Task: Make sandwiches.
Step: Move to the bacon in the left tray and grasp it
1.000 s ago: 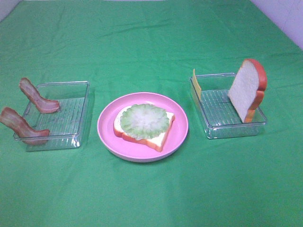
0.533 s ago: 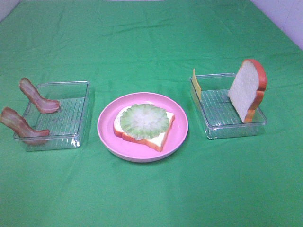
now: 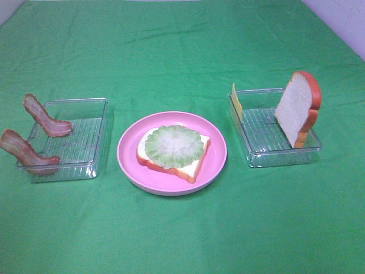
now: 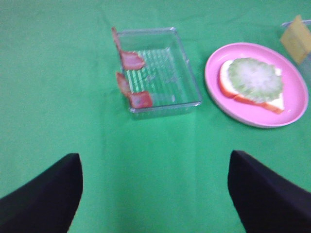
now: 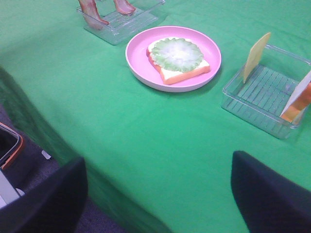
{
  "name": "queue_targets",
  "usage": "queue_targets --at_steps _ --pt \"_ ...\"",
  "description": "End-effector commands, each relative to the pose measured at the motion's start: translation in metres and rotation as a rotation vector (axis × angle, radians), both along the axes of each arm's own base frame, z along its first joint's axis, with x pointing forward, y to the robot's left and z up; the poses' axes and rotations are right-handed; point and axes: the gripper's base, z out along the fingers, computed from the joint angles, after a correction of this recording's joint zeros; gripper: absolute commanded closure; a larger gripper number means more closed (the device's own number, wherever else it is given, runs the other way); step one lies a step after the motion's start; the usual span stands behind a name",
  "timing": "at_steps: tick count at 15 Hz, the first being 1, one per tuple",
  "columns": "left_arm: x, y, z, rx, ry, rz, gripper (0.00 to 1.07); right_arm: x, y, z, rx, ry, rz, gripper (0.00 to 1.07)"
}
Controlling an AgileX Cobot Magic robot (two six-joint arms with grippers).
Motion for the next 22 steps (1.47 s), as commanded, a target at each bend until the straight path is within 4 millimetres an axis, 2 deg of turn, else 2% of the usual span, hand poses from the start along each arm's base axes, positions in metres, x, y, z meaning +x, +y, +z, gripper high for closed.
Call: queue_targets --at_steps 1,3,4,5,7,10,13,16,18,22 --pt "0.041 -0.006 0.001 0.089 0.21 0.105 0.32 0.0 -0.001 -0.001 -0.001 -0.02 0.002 0.31" --pt "0.083 -0.019 -0.002 0.131 0.342 0.147 0.32 0.0 -0.001 -0.001 -0.001 -0.02 0.002 0.31" --pt "0.092 -0.022 -0.003 0.139 0.368 0.152 0.32 0.0 -0.001 -0.001 -0.001 -0.02 0.002 0.31" --pt "0.112 -0.029 -0.009 0.159 0.425 0.158 0.32 0.0 -0.001 -0.001 -0.001 -0.02 0.002 0.31" --pt "0.154 -0.043 -0.028 0.211 0.549 0.162 0.32 0.0 -0.001 -0.001 -0.001 -0.02 0.002 0.31" --pt "0.204 -0.055 -0.06 0.243 0.672 0.182 0.32 0.0 -0.001 -0.001 -0.001 -0.02 0.002 0.31" --pt "0.246 -0.047 -0.093 0.243 0.768 0.241 0.32 0.0 -0.001 -0.001 -0.001 -0.02 0.002 0.31" --pt "0.265 -0.039 -0.12 0.209 0.786 0.27 0.32 0.0 -0.001 -0.001 -0.001 -0.02 0.002 0.31" --pt "0.274 -0.043 -0.135 0.173 0.77 0.259 0.32 0.0 -0.001 -0.001 -0.001 -0.02 0.002 0.31" --pt "0.286 -0.049 -0.161 0.129 0.778 0.256 0.4 0.0 -0.001 -0.001 -0.001 -0.02 0.002 0.31"
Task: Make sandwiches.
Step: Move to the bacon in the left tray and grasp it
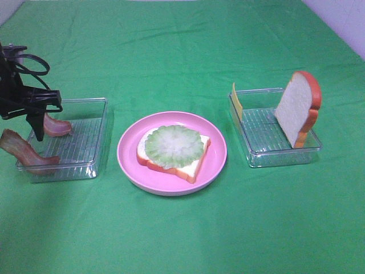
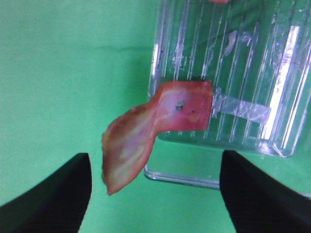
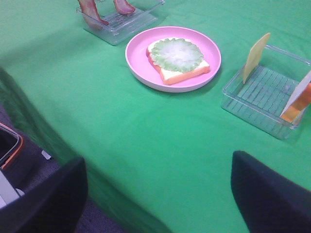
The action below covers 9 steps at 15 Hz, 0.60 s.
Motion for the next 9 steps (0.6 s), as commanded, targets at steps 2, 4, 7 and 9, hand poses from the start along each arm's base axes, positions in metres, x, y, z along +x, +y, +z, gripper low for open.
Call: queue_targets --at_steps 2,4,7,9 --pt "0.008 -0.002 -0.015 -0.006 0.003 0.006 0.42 0.0 -0.001 -0.001 -0.001 -0.02 0.002 0.31" --pt "0.012 -0.003 -0.021 -0.006 0.008 0.007 0.43 0.0 -0.001 -0.001 -0.001 -0.02 0.002 0.31" --pt "0.015 -0.003 -0.028 -0.006 0.008 0.006 0.53 0.0 -0.001 -0.001 -0.001 -0.02 0.002 0.31" --pt "0.016 -0.003 -0.026 -0.006 0.0 0.005 0.65 0.0 -0.001 -0.001 -0.001 -0.02 0.002 0.31"
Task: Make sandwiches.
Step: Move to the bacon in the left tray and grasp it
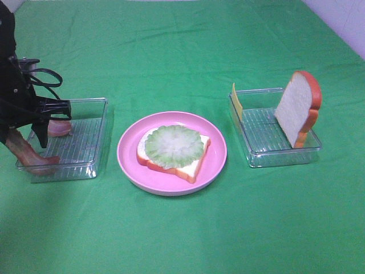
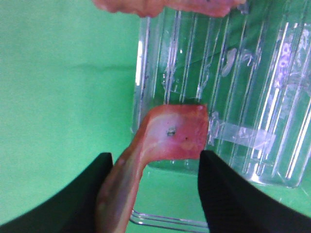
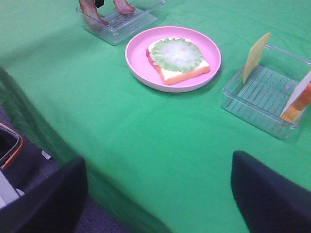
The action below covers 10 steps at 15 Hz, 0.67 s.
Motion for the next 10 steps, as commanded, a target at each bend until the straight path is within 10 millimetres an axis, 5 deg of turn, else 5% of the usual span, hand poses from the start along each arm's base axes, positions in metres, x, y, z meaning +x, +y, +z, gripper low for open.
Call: queue_targets --at_steps 1,6,10 --pt "0.0026 0.0004 -0.0002 0.003 -0.012 0.003 0.76 -0.0003 -0.0006 -0.0006 -0.001 -0.02 0.002 0.31" --pt "0.0024 0.0003 -0.0002 0.002 -0.01 0.007 1.06 -0.0003 -0.0006 -0.0006 -0.001 -0.02 0.002 0.31" --pt "0.0007 -0.002 0.0034 -0.027 -0.006 0.02 1.07 -0.0003 -0.0006 -0.0006 -0.001 -0.02 0.002 0.31"
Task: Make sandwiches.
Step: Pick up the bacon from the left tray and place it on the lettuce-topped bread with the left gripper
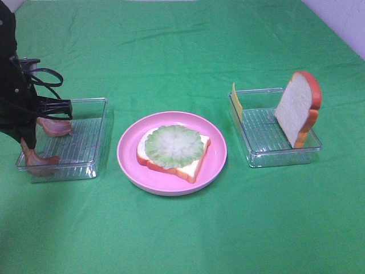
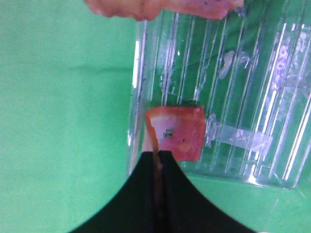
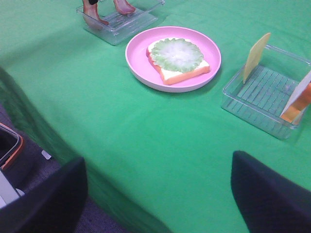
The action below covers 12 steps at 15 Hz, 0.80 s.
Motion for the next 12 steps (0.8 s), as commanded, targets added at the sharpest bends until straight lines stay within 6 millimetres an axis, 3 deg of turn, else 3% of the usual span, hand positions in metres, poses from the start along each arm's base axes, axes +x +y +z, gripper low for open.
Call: queue_targets --at_steps 1,3,4,7,12 --pt "-0.001 -0.003 0.01 -0.039 -0.017 0.011 1.07 0.0 -0.001 -0.001 -0.001 -0.02 0.002 0.31" --pt "-0.003 -0.005 0.025 -0.08 -0.058 0.003 1.07 0.0 -0.001 -0.001 -0.001 -0.02 0.002 0.31" --pt "-0.006 -0.011 0.047 -0.162 -0.121 -0.011 1.07 0.0 -0.001 -0.001 -0.001 -0.02 0.002 0.31" --pt "-0.007 -0.026 0.076 -0.357 -0.253 -0.039 1.07 0.0 -0.001 -0.001 -0.001 -0.02 0.002 0.31" --pt "0.003 -0.058 0.085 -0.664 -0.377 -0.089 1.07 0.0 -0.001 -0.001 -0.001 -0.02 0.002 0.31"
